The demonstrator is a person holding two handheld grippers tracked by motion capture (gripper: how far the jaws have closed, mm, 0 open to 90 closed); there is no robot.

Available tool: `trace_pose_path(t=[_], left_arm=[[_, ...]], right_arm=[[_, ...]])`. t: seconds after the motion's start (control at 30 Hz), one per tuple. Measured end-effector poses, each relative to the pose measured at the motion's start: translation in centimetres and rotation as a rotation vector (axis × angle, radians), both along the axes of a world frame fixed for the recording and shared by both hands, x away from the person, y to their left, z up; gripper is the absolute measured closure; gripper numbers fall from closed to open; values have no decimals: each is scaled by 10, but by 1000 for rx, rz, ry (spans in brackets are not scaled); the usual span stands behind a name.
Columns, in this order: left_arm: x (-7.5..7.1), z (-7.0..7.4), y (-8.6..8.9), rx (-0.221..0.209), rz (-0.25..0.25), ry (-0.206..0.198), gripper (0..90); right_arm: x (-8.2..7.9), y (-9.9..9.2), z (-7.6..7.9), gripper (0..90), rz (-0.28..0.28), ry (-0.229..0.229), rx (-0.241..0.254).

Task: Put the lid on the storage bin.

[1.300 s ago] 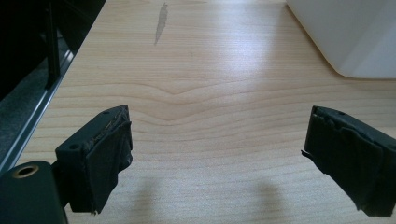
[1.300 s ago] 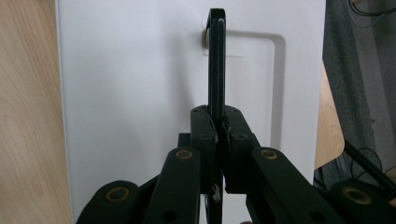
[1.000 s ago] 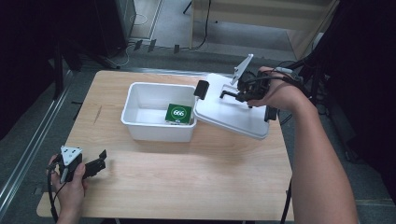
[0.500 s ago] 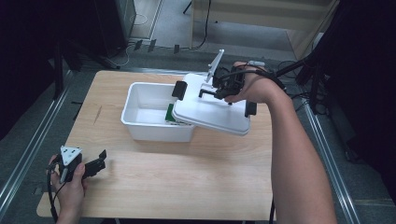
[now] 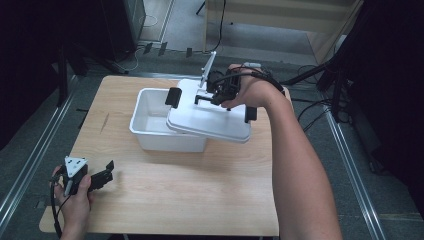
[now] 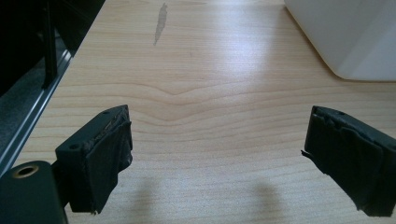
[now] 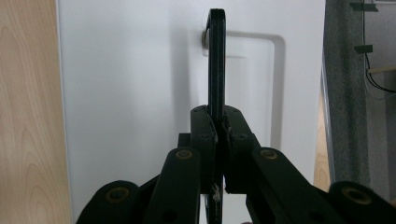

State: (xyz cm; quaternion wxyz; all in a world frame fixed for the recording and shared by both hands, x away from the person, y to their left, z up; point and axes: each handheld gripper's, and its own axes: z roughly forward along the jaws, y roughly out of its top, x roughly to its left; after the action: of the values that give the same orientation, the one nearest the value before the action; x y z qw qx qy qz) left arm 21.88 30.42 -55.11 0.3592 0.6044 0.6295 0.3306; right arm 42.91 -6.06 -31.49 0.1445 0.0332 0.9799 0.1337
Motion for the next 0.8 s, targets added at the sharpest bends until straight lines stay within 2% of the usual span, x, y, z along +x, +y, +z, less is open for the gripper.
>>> trace_pose_path(t=[0.5,0.63,0.8], left_arm=[[0,0,0,-6,-3,-2,83],[0,0,-1,13,-5,1,83],[0,0,0,-1,1,-4,84]], right_arm=[[7,44,-10,859,44,13,-10],[9,55,-10,859,55,11,-10],[10,69,-10,859,71,10,-12]])
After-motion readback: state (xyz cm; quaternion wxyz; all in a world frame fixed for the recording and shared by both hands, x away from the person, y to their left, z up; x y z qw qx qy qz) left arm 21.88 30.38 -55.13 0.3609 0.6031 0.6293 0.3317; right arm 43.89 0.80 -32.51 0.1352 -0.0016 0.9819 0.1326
